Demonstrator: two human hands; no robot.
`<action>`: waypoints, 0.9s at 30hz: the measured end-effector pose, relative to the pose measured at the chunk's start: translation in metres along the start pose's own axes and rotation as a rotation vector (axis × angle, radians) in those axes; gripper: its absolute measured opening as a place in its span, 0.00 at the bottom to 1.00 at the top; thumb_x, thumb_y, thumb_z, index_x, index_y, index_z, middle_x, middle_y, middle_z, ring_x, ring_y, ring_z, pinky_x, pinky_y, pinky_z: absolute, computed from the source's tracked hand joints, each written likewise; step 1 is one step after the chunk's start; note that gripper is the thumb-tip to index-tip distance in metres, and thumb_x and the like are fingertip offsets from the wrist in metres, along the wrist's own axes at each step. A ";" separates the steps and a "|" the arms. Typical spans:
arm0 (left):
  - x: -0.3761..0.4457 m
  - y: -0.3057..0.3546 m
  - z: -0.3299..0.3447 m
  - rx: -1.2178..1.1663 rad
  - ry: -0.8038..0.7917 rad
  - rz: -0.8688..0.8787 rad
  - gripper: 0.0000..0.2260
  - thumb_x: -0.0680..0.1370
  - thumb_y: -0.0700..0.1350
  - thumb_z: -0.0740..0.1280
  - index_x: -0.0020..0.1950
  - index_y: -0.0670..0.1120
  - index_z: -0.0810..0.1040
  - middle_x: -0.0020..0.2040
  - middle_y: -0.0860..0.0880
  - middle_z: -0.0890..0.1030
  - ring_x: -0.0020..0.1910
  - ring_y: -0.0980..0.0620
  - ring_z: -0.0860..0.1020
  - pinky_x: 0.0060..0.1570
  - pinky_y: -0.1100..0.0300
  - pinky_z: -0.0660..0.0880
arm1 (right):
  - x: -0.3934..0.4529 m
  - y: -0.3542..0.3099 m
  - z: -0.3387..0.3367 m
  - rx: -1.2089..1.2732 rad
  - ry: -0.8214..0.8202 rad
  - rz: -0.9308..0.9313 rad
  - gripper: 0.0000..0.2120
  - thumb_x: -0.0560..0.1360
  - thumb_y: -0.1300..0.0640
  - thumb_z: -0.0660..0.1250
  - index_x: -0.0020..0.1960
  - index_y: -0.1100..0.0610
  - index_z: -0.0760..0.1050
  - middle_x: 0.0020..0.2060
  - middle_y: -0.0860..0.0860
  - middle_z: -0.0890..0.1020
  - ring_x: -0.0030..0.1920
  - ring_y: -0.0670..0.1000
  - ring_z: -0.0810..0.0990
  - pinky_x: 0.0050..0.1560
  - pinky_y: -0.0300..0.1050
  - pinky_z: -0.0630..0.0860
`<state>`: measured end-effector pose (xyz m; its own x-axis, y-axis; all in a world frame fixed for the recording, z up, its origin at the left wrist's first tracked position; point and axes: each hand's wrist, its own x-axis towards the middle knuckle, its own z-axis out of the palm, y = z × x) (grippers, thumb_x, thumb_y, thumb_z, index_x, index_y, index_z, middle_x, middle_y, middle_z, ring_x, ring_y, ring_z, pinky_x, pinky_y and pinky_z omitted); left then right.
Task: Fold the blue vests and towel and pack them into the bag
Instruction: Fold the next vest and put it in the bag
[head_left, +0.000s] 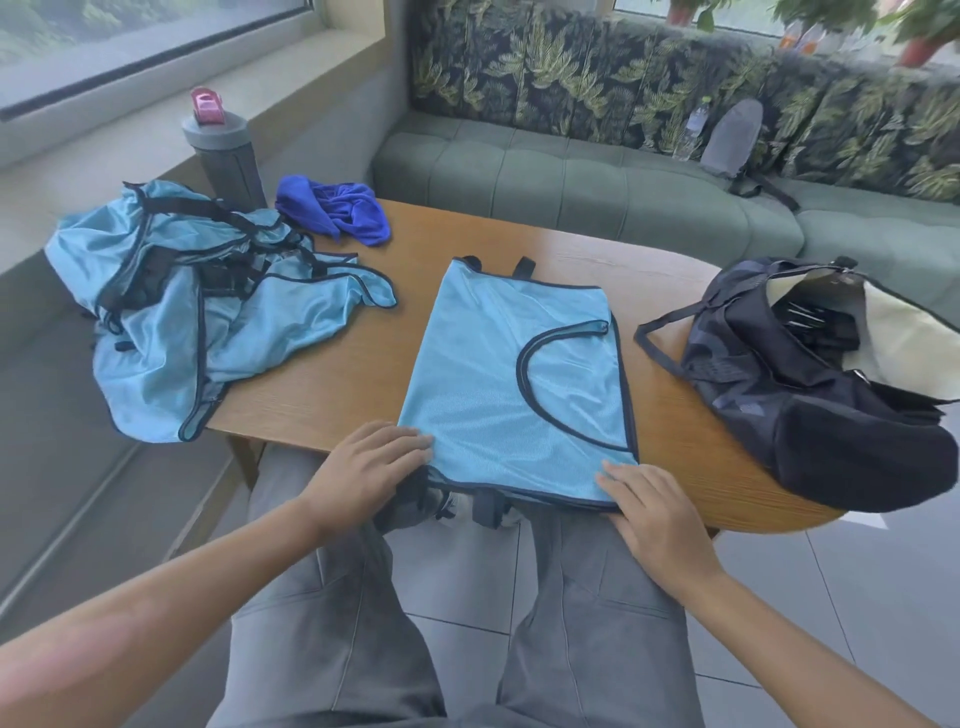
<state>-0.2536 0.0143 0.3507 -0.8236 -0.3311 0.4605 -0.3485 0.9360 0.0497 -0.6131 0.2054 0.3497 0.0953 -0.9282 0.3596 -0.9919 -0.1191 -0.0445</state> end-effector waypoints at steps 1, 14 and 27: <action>0.001 0.001 -0.006 -0.030 -0.042 -0.011 0.20 0.88 0.48 0.52 0.57 0.44 0.83 0.61 0.49 0.84 0.59 0.46 0.82 0.60 0.52 0.76 | -0.002 -0.001 -0.003 0.029 0.029 0.025 0.21 0.64 0.69 0.76 0.57 0.60 0.82 0.56 0.53 0.83 0.56 0.57 0.81 0.68 0.47 0.68; 0.133 -0.035 -0.076 -0.892 -0.068 -0.668 0.08 0.84 0.39 0.63 0.54 0.52 0.75 0.39 0.66 0.81 0.42 0.71 0.78 0.46 0.69 0.72 | 0.108 0.027 -0.073 0.607 0.210 0.558 0.05 0.78 0.60 0.69 0.49 0.51 0.81 0.41 0.43 0.83 0.45 0.41 0.80 0.43 0.31 0.71; 0.253 -0.158 0.054 -0.571 -0.203 -0.954 0.14 0.83 0.54 0.64 0.67 0.50 0.75 0.43 0.53 0.77 0.45 0.49 0.79 0.40 0.55 0.71 | 0.243 0.131 0.028 0.437 0.012 0.854 0.05 0.81 0.48 0.65 0.52 0.48 0.74 0.42 0.48 0.81 0.40 0.52 0.78 0.32 0.47 0.69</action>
<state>-0.4314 -0.2244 0.4114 -0.4059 -0.9043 -0.1321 -0.6613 0.1909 0.7254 -0.7171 -0.0454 0.4052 -0.6489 -0.7590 0.0539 -0.6065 0.4731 -0.6389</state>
